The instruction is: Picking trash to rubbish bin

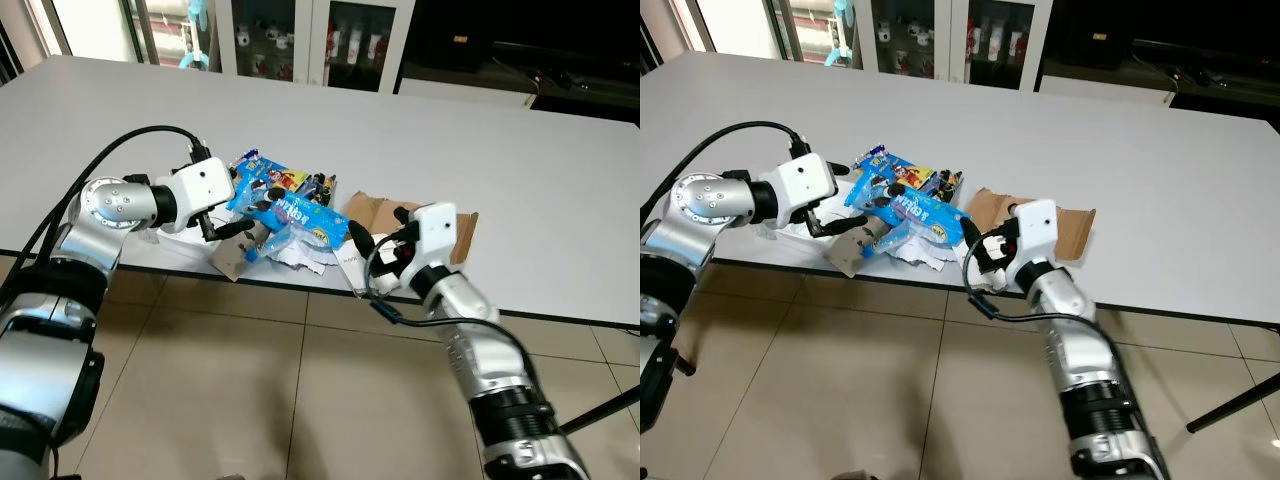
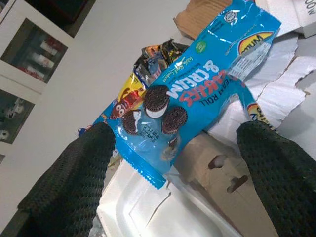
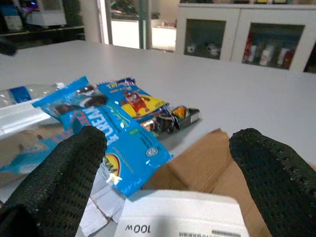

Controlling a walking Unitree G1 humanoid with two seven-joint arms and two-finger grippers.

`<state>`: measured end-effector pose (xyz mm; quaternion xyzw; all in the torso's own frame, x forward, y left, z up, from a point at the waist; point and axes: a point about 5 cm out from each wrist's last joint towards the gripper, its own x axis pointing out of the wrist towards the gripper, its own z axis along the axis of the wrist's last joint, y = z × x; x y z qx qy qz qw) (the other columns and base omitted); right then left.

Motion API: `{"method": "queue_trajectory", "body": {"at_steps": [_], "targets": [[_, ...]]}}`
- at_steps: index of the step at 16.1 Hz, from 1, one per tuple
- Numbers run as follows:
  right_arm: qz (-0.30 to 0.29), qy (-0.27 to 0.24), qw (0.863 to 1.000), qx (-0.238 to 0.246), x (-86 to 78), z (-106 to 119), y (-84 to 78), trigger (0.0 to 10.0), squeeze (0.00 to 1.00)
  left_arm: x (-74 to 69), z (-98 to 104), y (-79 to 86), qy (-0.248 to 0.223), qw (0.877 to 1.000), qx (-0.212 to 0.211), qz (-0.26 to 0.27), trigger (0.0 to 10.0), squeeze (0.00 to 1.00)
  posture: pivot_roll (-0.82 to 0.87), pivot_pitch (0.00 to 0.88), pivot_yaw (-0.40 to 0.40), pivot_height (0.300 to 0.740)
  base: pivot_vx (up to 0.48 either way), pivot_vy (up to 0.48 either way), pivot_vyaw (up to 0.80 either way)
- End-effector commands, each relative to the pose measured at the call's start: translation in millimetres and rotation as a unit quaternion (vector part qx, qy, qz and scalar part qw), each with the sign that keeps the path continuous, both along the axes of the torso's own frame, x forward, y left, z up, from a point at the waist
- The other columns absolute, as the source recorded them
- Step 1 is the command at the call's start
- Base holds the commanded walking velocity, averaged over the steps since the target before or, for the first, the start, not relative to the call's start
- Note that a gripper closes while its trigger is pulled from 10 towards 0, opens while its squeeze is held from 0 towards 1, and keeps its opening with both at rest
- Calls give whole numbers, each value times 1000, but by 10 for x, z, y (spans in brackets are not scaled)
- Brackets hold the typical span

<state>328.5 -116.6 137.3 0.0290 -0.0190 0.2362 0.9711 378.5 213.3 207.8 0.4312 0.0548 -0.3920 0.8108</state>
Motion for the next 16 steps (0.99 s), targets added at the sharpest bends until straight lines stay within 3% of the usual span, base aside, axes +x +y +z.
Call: {"method": "queue_trajectory", "body": {"at_steps": [1, 4, 10, 16], "targets": [[17, 5, 1000, 6, -38, 14, -35, 10000, 0, 20, 63, -32, -3, 1000, 15, -13, 10000, 0, 1, 60, -71, 740, 0, 0, 0], [81, 9, 995, 50, -104, 148, -70, 10000, 0, 22, 78, -84, 4, 999, 30, -37, 10000, 0, -5, 84, -69, 740, 0, 0, 0], [168, 29, 982, 86, -304, 244, -32, 10000, 0, 61, 112, -250, 14, 996, 46, -71, 10000, 0, -31, 142, -59, 740, 0, 0, 0], [188, 49, 976, 97, -475, 221, 18, 10000, 0, 93, 34, -380, 9, 992, 95, -82, 10000, 0, -59, 172, -55, 740, 0, 0, 0]]}}
